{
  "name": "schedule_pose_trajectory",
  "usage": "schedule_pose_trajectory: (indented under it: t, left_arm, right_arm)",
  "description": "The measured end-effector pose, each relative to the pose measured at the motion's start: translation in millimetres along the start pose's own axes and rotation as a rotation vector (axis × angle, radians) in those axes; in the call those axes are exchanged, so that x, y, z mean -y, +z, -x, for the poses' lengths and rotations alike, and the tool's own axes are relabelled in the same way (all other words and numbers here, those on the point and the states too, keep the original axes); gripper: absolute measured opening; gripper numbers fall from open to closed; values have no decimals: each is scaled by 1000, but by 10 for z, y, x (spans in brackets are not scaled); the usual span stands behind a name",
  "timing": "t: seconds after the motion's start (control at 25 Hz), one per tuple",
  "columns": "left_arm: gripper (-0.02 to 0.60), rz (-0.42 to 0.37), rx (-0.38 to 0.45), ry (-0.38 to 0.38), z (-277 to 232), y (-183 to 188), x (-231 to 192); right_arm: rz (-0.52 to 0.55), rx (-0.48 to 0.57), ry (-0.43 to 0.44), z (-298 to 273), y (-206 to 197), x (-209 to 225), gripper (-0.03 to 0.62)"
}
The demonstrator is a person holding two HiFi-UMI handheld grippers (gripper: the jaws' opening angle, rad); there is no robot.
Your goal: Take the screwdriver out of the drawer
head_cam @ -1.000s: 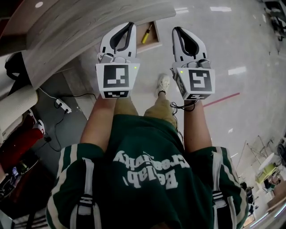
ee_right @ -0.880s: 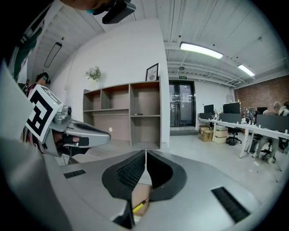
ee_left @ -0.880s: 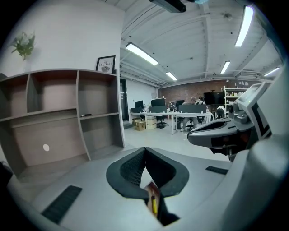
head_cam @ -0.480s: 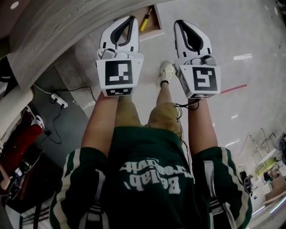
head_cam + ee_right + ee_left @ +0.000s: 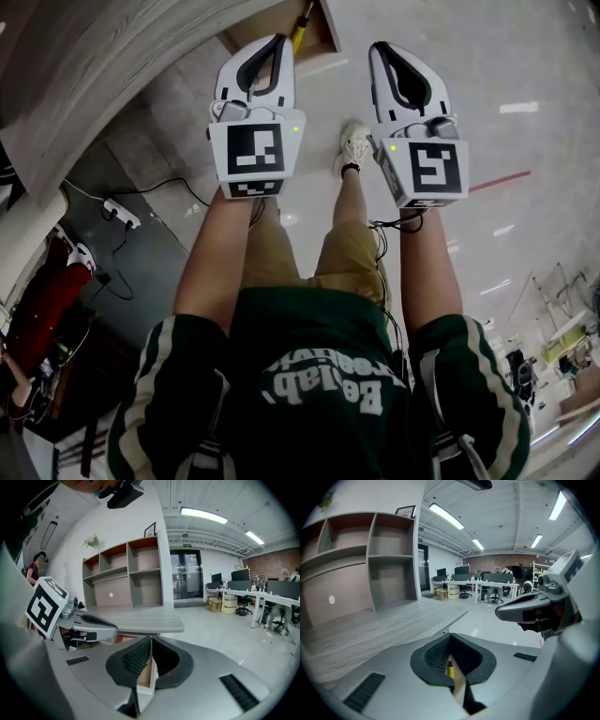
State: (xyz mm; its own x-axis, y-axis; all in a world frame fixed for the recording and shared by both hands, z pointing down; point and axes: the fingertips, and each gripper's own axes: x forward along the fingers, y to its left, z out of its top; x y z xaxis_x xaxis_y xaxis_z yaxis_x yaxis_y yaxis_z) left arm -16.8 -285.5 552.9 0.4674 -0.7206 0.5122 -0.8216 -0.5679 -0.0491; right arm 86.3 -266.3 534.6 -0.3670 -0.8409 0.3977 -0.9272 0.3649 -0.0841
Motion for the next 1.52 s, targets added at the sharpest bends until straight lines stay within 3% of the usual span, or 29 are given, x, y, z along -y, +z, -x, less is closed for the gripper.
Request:
schedule_pose_trajectory:
  t: [0.4,0.52,0.68,1.08,1.52]
  left_arm:
    - [20,-52,-141,12,-480,-645,78]
    - [60,-57,-196,18,-580,-829,63]
    - [66,-61,-245,30,-718,-1017,38]
    - [87,-69,-333,28,-1015,-1406,99]
    - [101,-32,-392,88,-1237,-1652,-60]
  right_arm:
    - [-16,-14,9,-22,-266,11,35]
    - [-24,-12,9,27,-280,20,35]
    - [-25,-9,6,80,-249,41,35]
    - [-58,-14,8,66,-323,67,37]
    - [-51,-32,25,13,-420,5,35]
